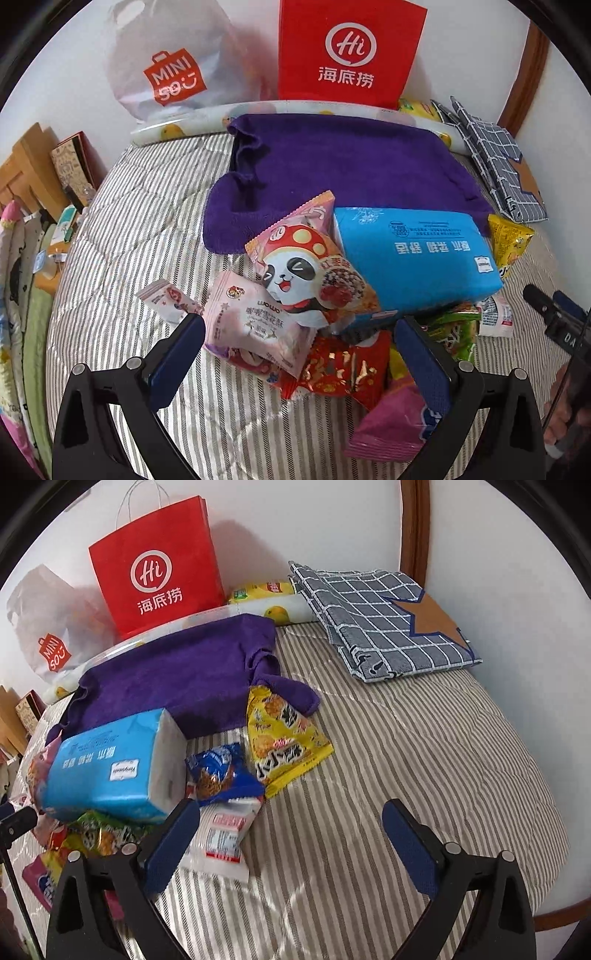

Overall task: Organize snacks
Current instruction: 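Reach the right tool to the yellow chip bag and close on it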

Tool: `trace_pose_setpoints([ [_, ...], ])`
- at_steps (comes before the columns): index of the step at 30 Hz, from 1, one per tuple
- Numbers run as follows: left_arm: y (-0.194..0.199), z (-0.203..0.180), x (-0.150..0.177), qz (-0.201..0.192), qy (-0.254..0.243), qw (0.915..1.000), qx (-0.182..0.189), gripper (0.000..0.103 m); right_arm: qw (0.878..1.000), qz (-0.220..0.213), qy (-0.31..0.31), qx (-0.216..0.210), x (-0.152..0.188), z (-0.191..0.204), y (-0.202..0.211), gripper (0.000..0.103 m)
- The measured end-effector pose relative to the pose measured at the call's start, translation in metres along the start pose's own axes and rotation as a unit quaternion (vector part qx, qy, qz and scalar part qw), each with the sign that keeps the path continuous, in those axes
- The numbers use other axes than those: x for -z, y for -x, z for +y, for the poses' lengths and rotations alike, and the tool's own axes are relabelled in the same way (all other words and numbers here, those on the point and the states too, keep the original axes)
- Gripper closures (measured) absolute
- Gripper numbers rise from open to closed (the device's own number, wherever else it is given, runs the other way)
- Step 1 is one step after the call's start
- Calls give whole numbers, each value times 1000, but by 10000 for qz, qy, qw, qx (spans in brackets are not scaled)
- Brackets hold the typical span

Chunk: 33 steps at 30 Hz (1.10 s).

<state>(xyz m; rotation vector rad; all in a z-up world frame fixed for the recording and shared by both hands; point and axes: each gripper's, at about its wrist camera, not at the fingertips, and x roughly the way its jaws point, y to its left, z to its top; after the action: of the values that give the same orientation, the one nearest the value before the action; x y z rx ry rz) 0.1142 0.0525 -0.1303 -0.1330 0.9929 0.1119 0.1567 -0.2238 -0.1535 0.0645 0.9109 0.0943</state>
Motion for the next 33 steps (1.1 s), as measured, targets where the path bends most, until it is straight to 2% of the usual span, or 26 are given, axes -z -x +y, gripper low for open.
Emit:
trace_pose_setpoints([
  [3,-5,6,-2,4,11,10000,24,3,9998,-37,-141,-140,-4,-7,-5,9],
  [5,-7,10,-3,18,22,10000,43,6,9994,-27,-246,-241,-7,-11,-8,18],
  [6,-8,11,-3,28,29,10000,52,6,9992,-23,-279,-295,-9,-13,-10,19],
  [12,-11,19,-6,-16,58,10000,71,8,9993,-159,-6,-325,-18,-6,-21,20],
  [19,-13,29,-6,63,151,9989,441,15,9995,-180,75,-265,-30,0,-47,21],
  [21,-17,31,-3,163,156,9983,545,22,9994,-156,68,-288,-32,0,-55,25],
  [26,-14,40,1,164,239,9968,740,25,9996,-15,229,-156,-34,5,-72,45],
  [29,-7,42,0,56,226,9958,887,25,9993,-167,325,-114,-31,7,-69,52],
  [33,-6,41,-3,28,181,9956,915,25,9984,-336,451,-18,-29,8,-59,54],
])
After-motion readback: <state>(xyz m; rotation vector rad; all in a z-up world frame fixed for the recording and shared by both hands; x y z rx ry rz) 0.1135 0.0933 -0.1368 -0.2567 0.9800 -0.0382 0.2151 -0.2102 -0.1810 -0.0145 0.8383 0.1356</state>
